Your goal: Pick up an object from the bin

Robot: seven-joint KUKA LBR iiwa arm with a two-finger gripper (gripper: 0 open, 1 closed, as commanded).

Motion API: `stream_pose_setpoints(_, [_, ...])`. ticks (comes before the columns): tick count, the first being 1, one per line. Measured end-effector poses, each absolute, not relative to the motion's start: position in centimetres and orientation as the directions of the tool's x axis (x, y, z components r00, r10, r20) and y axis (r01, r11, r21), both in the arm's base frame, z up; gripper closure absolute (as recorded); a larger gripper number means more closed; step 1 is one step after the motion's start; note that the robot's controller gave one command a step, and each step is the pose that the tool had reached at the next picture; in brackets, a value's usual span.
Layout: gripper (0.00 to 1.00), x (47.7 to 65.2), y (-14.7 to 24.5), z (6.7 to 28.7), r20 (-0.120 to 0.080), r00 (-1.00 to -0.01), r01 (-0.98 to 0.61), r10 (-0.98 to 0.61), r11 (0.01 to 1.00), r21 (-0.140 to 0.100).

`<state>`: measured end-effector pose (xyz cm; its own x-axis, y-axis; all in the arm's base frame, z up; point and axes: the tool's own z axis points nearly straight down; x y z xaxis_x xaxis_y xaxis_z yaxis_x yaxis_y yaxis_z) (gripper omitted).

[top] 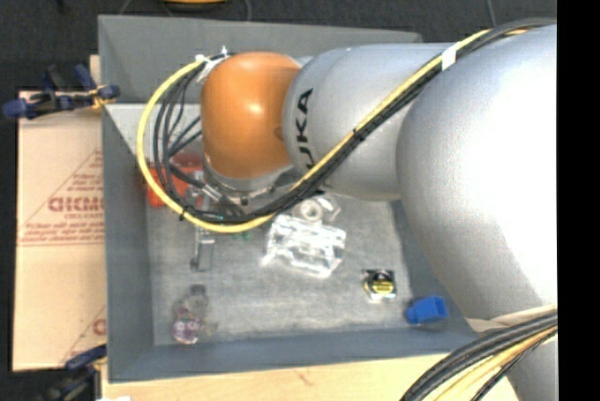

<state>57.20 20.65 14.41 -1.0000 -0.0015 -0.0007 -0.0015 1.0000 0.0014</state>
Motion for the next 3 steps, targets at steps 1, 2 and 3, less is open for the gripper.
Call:
stream_pose_setpoints(1, [0.00, 47.9, 19.9, 8.1, -0.003, -0.987, -0.163, -0.163, 0.987, 0.000])
stream_pose_setpoints(2, [1.00, 48.0, 20.0, 8.2, -0.003, -0.987, -0.159, -0.159, 0.987, 0.002])
stream_pose_setpoints(3, [1.00, 48.5, 23.4, 16.4, -0.007, -1.000, 0.003, 0.003, 1.000, 0.005])
